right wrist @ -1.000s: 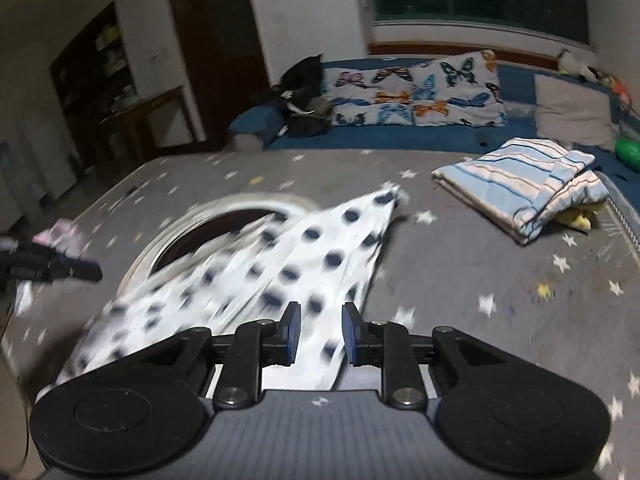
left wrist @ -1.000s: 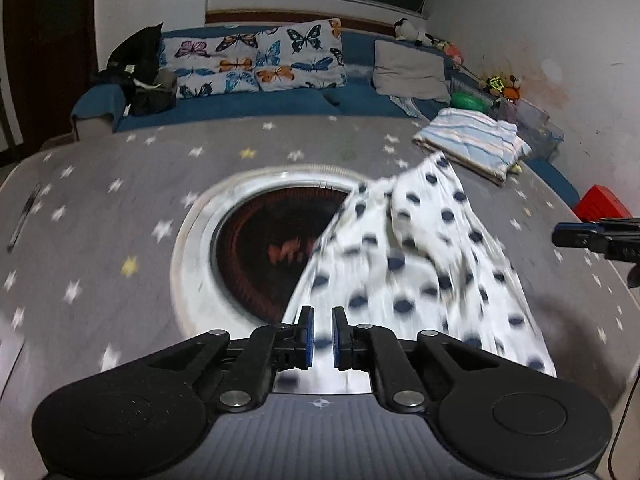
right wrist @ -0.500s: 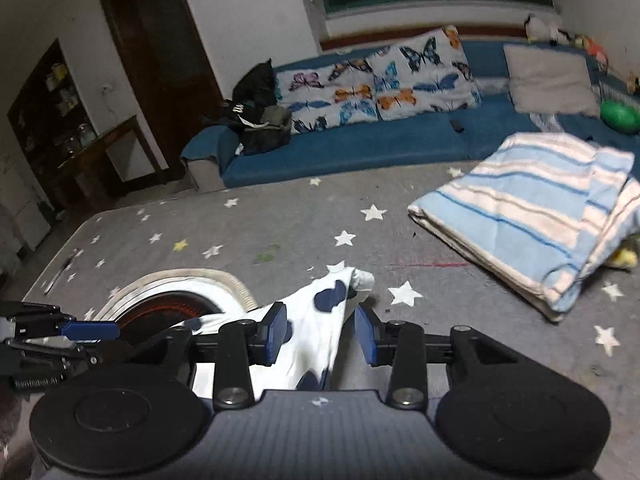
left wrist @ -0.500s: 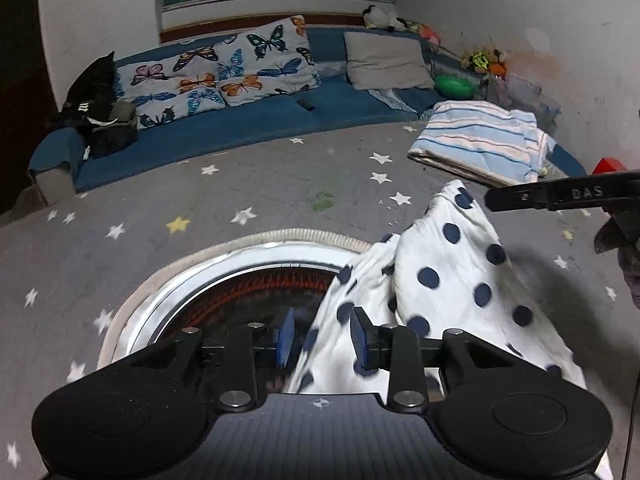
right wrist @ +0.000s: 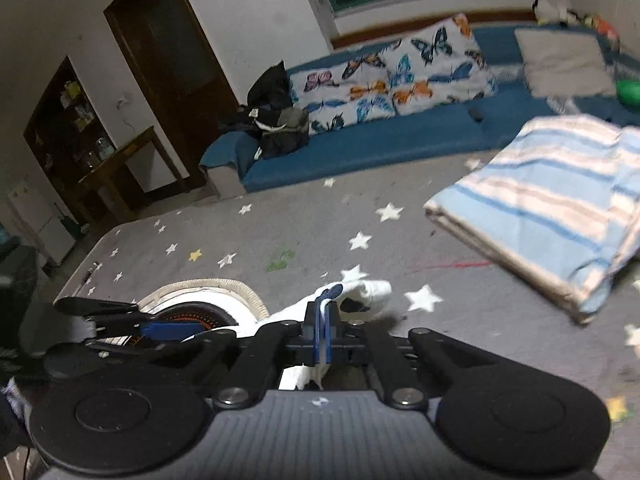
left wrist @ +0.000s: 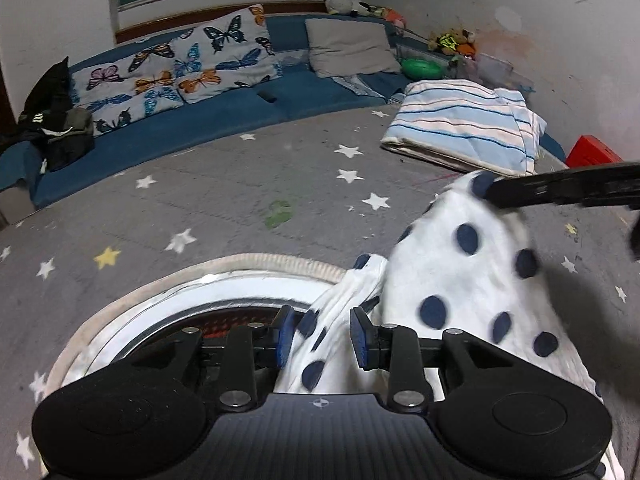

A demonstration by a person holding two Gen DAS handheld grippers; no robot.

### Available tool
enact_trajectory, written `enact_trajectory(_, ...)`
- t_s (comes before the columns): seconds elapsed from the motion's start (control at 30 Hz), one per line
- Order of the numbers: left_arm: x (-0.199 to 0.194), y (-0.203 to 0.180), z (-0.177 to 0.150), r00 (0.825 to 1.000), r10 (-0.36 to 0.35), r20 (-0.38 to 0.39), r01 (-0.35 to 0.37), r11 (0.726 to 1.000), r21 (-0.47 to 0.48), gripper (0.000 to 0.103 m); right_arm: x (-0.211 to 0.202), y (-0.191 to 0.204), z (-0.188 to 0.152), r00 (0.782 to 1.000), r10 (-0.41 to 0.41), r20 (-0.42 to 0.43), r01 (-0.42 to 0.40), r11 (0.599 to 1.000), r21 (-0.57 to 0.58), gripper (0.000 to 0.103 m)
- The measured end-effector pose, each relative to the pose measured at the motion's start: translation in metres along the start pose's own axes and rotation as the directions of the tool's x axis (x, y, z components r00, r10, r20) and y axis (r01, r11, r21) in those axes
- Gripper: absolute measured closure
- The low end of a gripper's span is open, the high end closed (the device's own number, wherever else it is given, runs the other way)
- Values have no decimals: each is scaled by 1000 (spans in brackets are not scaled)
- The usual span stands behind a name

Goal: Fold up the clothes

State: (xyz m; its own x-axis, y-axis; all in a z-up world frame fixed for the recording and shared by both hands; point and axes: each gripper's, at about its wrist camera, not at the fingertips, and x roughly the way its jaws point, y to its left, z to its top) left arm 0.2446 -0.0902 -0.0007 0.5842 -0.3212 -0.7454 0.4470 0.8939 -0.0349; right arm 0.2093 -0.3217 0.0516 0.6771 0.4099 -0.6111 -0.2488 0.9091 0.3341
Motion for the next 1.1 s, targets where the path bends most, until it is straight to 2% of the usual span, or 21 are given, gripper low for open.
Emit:
enact_trajectory(0.17,11,-4,4,1000,-24,-3,24,1000,9,73,-42,-7,-2,998,-49,41,50,998,-45,101)
enact_trajectory(0.23,13,-8,3,999,-37,-4,37,999,31,84,-54,-12,-7,996,-86,36,88,994,-57,101)
enact_trajectory(0.3,15,-13,1,999,-41,-3,41,998,57,95,-62,-18,-13,993,-115,10,116,991,-63,101)
enact_trajectory(0.43,9,-12,-1,999,-16,33,13,998,60,99,-64,-32,-33,974,-206,-94,201,977,-66,96)
enact_trajectory(0.57,-13,17,8,991,82,107,-79,996,-29,100,-68,-39,-41,961,-243,-130,235,969,-73,90)
enact_trajectory(0.63,-27,37,15,980,137,146,-125,988,-92,100,-72,-38,-40,959,-261,-114,252,964,-86,84)
enact_trajectory(0.73,-41,73,21,959,229,169,-197,962,-188,100,-75,-31,-30,956,-287,-61,280,954,-107,82)
enact_trajectory(0.9,-44,121,16,937,331,113,-291,917,-274,100,-58,-26,-11,968,-248,-46,240,962,-132,79)
enact_trajectory(0.93,-42,127,13,935,340,98,-302,911,-279,100,-52,-26,-10,969,-240,-56,230,963,-138,76)
enact_trajectory(1.07,-38,144,-2,931,363,45,-336,895,-293,99,-26,-25,-6,973,-207,-97,190,968,-163,71)
enact_trajectory(1.1,-38,146,-6,931,362,39,-336,895,-293,99,-19,-24,-6,974,-199,-108,179,969,-169,65)
